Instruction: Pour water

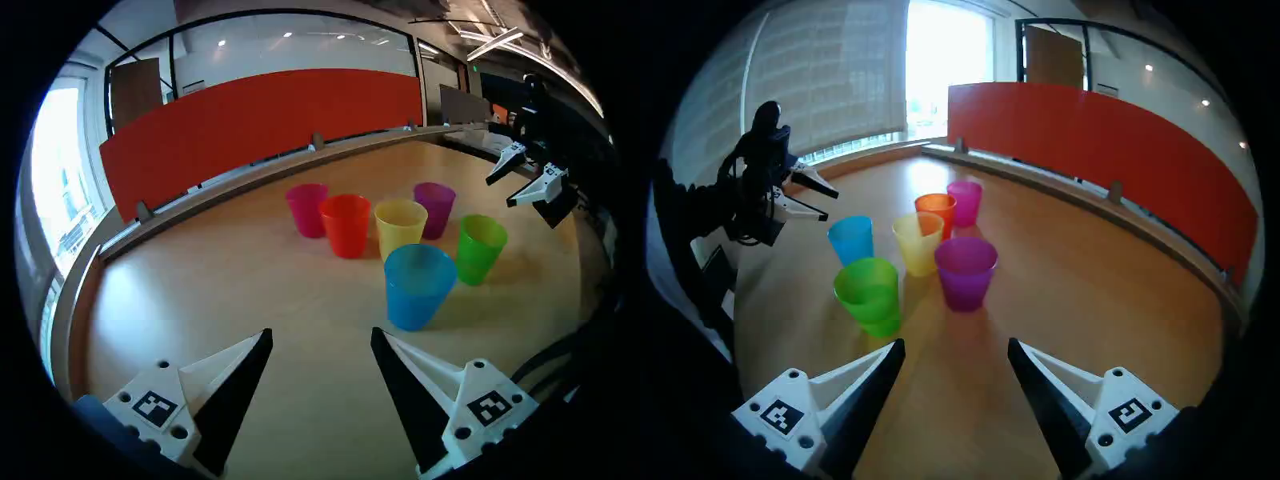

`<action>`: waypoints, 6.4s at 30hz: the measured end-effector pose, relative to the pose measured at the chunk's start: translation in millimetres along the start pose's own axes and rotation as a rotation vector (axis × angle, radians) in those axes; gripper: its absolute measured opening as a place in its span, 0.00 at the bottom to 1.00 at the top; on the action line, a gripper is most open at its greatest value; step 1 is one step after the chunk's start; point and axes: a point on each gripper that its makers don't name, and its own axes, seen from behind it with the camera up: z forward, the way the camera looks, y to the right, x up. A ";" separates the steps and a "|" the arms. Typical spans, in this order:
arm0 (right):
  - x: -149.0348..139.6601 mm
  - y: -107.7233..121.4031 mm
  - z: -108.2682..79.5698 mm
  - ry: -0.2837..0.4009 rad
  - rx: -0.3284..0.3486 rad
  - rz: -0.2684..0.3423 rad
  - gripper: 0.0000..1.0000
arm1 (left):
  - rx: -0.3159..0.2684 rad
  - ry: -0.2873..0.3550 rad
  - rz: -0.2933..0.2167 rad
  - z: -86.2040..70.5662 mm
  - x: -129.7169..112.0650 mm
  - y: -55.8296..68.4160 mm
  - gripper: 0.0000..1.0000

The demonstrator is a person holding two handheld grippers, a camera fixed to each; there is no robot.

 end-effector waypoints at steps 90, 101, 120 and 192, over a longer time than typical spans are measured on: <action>107.4 96.5 -100.4 0.568 -0.803 0.210 1.00 | 0.475 0.562 -0.227 -68.7 88.6 -74.5 0.91; 112.6 98.6 -107.1 0.559 -0.828 0.210 1.00 | 0.494 0.590 -0.274 -58.4 75.3 -70.6 0.91; 120.6 94.4 -107.9 0.554 -0.834 0.211 1.00 | 0.507 0.602 -0.330 -46.7 49.5 -68.9 0.91; 105.1 86.4 -93.4 0.641 -0.793 0.171 1.00 | 0.532 0.528 -0.298 -29.0 28.8 -71.6 0.91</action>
